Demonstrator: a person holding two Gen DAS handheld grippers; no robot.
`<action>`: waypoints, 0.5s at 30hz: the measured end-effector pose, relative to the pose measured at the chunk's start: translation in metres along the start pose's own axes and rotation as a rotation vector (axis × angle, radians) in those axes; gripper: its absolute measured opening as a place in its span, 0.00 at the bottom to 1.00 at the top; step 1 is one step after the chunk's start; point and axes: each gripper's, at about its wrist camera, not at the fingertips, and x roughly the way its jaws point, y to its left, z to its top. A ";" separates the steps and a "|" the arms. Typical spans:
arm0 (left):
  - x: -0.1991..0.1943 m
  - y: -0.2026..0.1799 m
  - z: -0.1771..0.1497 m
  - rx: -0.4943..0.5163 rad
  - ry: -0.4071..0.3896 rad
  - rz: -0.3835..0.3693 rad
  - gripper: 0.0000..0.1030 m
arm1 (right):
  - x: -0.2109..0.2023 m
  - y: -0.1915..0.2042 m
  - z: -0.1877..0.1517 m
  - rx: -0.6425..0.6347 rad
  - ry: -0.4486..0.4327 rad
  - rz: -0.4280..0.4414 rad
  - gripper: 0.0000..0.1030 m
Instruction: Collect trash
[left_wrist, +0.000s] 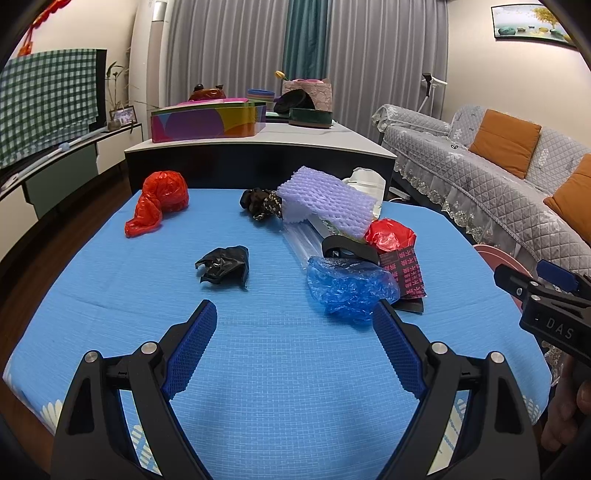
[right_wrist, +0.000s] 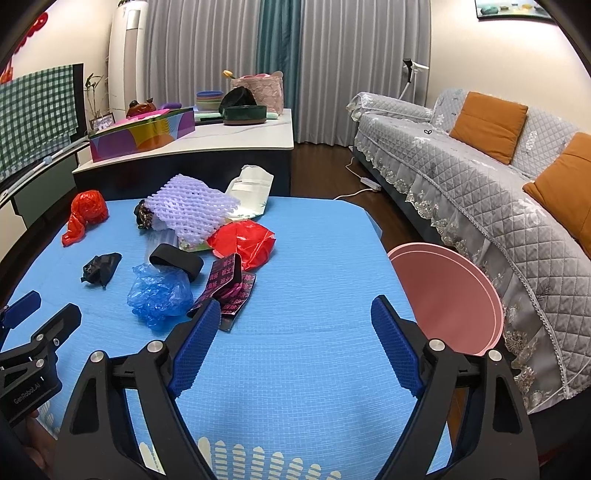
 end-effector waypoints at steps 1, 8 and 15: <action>0.000 0.000 0.000 0.000 0.000 0.000 0.81 | 0.000 0.000 0.000 0.001 0.000 0.001 0.79; 0.000 -0.001 0.000 0.002 0.001 -0.001 0.81 | -0.001 0.001 0.000 0.005 -0.003 0.013 0.69; 0.005 -0.005 -0.004 0.009 0.006 -0.014 0.81 | 0.004 0.003 0.000 0.017 0.002 0.032 0.62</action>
